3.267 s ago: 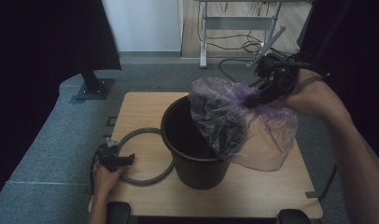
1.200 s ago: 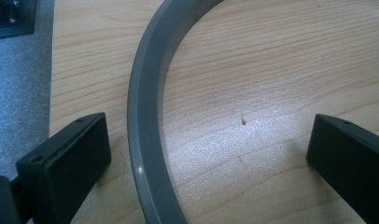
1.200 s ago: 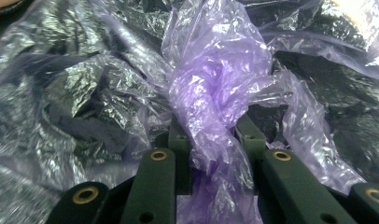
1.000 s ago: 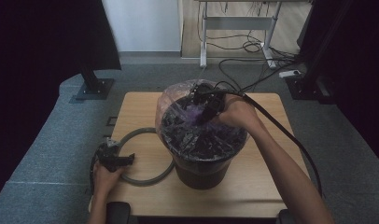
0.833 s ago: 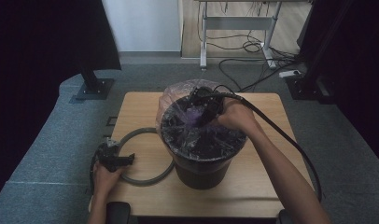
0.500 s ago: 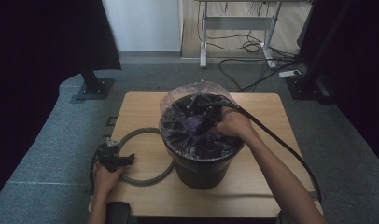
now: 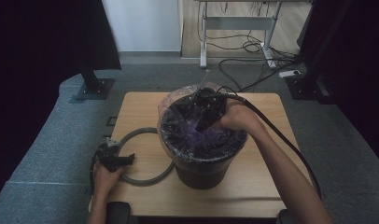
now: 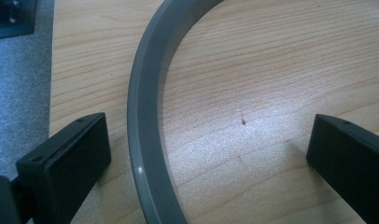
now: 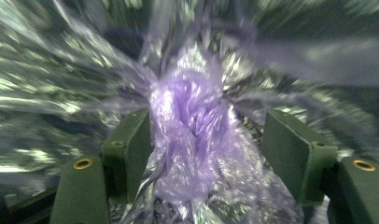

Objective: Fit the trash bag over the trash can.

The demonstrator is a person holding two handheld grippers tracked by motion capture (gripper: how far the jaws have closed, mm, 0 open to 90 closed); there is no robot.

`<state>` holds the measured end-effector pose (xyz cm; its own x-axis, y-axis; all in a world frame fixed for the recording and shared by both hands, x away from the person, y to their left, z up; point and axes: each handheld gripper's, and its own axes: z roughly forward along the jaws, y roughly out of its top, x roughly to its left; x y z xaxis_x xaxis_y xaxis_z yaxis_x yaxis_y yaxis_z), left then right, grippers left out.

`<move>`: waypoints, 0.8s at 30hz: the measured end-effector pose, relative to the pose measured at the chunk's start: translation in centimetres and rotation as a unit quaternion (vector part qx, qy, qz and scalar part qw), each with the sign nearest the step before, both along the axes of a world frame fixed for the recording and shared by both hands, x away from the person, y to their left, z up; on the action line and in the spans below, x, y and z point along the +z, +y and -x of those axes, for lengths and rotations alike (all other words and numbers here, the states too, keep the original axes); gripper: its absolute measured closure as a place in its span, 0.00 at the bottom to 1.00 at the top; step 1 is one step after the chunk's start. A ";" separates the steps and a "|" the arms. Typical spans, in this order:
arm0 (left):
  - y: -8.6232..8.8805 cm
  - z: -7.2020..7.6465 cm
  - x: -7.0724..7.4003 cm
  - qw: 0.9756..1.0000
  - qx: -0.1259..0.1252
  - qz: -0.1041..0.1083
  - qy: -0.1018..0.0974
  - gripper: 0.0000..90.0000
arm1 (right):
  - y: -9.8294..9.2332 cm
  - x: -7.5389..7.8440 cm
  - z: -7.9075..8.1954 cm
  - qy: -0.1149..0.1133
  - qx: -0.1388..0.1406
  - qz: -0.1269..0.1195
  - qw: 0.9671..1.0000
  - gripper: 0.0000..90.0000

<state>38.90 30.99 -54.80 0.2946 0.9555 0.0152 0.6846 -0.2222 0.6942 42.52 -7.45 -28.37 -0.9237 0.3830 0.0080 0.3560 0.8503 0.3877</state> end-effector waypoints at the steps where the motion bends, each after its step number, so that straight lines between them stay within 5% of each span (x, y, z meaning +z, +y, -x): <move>1: 0.0 0.0 0.0 1.000 0.000 0.000 0.000 0.00 | 0.0 0.5 0.1 -0.005 -0.001 -0.005 1.000 0.37; 10: 0.0 0.0 0.0 1.000 0.000 0.000 0.000 0.00 | 2.1 2.6 -0.4 -0.043 -0.032 -0.040 0.998 0.46; 16: 0.0 0.0 0.0 1.000 0.000 0.000 0.000 0.00 | 3.0 1.6 -2.5 -0.044 -0.070 -0.048 0.995 0.67; 24: 0.0 0.0 0.0 1.000 -0.001 0.000 0.000 0.00 | 3.9 -0.2 -3.6 -0.060 -0.077 -0.044 0.994 0.97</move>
